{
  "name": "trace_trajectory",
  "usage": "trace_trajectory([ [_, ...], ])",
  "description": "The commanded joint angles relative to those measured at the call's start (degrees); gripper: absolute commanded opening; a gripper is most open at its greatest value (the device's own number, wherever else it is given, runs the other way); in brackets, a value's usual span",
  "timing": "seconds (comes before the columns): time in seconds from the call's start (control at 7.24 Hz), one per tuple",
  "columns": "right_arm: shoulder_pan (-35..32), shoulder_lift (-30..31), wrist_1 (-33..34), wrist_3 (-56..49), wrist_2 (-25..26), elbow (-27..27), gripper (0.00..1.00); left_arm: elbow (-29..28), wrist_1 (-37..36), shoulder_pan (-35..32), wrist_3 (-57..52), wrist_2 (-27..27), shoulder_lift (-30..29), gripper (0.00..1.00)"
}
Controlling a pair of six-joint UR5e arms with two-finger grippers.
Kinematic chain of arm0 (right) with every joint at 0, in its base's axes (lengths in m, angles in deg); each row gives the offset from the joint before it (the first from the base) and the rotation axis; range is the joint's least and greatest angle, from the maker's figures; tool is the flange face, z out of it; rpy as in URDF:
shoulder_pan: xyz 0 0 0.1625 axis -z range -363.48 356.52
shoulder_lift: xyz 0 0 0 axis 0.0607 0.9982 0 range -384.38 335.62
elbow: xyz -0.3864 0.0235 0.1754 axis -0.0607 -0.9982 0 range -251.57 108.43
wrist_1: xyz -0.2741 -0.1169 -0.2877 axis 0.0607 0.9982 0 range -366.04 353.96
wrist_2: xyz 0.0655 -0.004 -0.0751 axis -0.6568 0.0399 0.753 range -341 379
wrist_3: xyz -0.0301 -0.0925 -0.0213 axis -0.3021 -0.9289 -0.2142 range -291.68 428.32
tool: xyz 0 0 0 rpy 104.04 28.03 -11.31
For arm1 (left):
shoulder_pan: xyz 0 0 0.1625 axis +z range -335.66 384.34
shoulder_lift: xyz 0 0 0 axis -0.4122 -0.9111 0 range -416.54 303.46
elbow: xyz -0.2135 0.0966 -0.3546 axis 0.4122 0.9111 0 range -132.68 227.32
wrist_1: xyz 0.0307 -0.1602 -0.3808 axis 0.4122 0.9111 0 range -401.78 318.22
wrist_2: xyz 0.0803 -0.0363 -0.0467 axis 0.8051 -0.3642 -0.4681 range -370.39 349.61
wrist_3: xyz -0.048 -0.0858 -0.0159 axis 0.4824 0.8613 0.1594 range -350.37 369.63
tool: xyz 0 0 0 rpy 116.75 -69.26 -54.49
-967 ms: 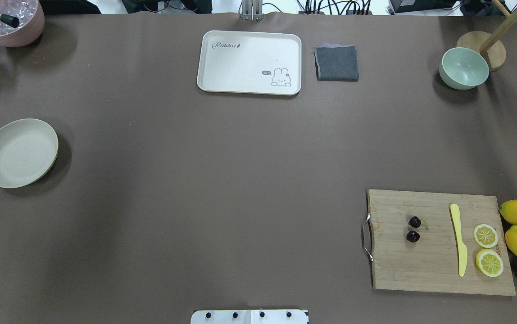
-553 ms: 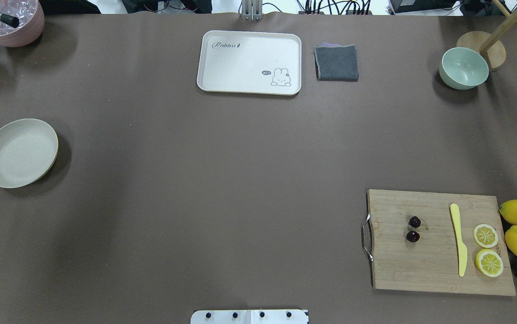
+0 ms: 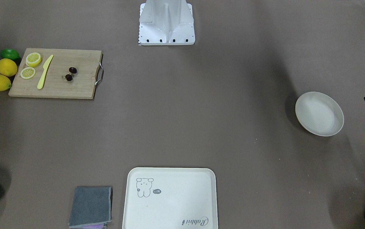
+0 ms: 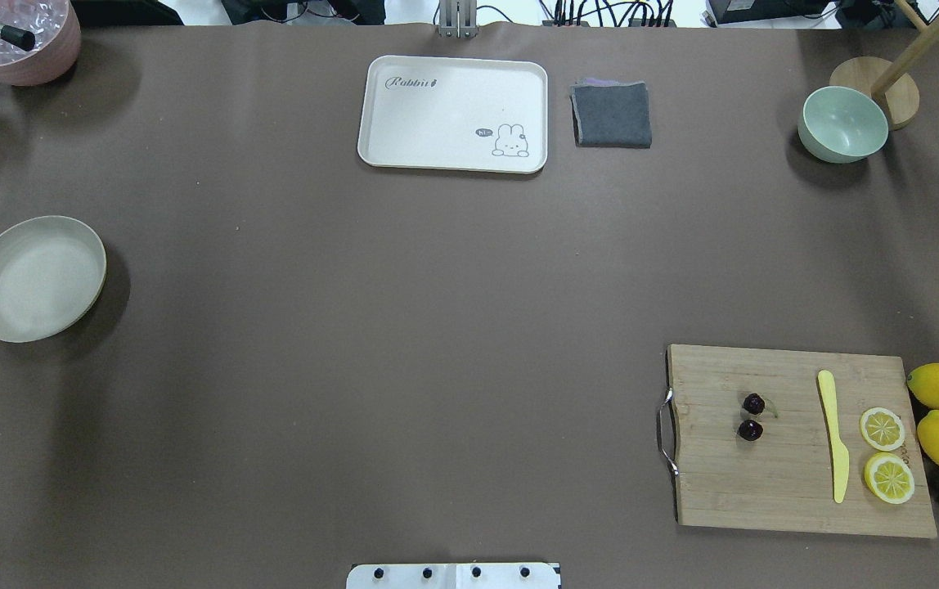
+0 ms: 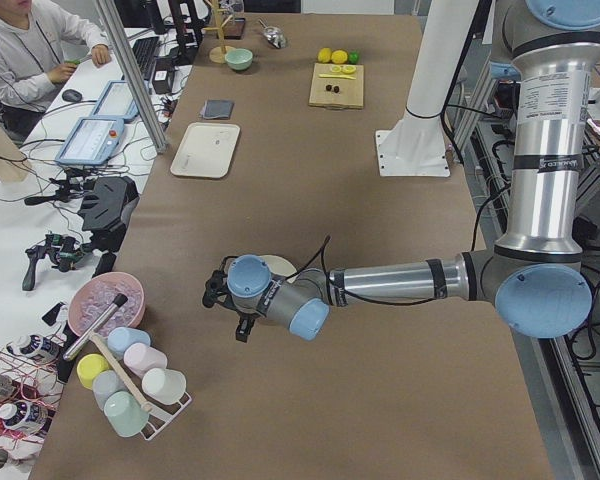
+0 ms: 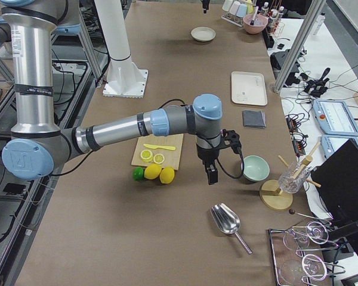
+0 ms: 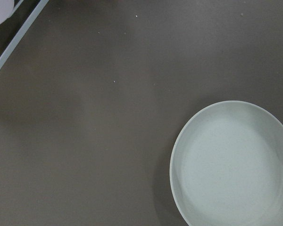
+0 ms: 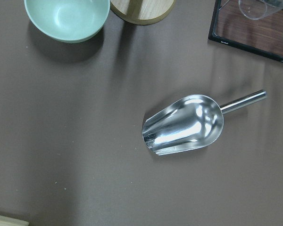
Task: Place red cherry on plate
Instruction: 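Lower the left gripper to the white plate rim and grip it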
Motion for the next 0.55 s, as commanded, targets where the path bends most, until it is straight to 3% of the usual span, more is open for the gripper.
trace_trajectory([
  [0.0,-0.1,0.0,-0.1,-0.2,0.0,0.0,1.00,-1.9,8.3,6.4,10.4,4.2,-1.2,0.98],
  [0.41,0.0,-0.1,0.0,-0.2,0.1,-0.1,1.00,-5.5,11.7,10.8,13.2,8.6,-4.0,0.98],
])
